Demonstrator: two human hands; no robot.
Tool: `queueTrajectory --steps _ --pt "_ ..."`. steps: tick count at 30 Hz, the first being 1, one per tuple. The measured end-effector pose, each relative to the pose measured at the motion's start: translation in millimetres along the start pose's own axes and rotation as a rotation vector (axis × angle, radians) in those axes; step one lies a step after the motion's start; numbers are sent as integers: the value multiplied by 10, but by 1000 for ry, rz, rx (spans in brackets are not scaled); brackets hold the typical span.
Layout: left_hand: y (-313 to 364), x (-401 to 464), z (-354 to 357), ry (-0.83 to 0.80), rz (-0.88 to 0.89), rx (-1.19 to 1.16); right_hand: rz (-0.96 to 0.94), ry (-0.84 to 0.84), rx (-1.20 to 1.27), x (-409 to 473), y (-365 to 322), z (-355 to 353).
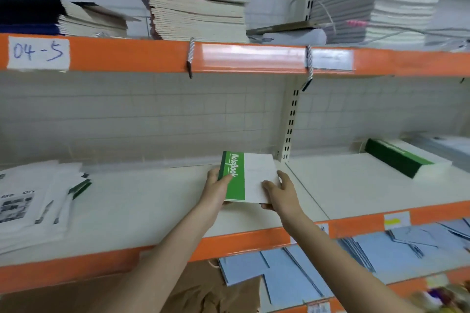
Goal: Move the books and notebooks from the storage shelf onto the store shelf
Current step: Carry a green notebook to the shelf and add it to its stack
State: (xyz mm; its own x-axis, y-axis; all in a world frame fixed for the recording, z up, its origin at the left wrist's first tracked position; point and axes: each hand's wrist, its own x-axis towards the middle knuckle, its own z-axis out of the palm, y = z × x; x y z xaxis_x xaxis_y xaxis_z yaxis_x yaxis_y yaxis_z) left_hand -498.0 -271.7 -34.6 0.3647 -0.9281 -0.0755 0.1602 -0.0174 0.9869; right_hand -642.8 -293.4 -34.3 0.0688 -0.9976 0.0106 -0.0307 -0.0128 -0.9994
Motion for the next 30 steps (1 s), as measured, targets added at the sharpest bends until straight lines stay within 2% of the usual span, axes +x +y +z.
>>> queueTrajectory --steps 19,30 --pt "-541 9 2473 -242 18 18 14 289 -79 432 269 -2408" --pt "-574 540 3634 -261 -10 -55 5 254 -33 1221 154 -3355"
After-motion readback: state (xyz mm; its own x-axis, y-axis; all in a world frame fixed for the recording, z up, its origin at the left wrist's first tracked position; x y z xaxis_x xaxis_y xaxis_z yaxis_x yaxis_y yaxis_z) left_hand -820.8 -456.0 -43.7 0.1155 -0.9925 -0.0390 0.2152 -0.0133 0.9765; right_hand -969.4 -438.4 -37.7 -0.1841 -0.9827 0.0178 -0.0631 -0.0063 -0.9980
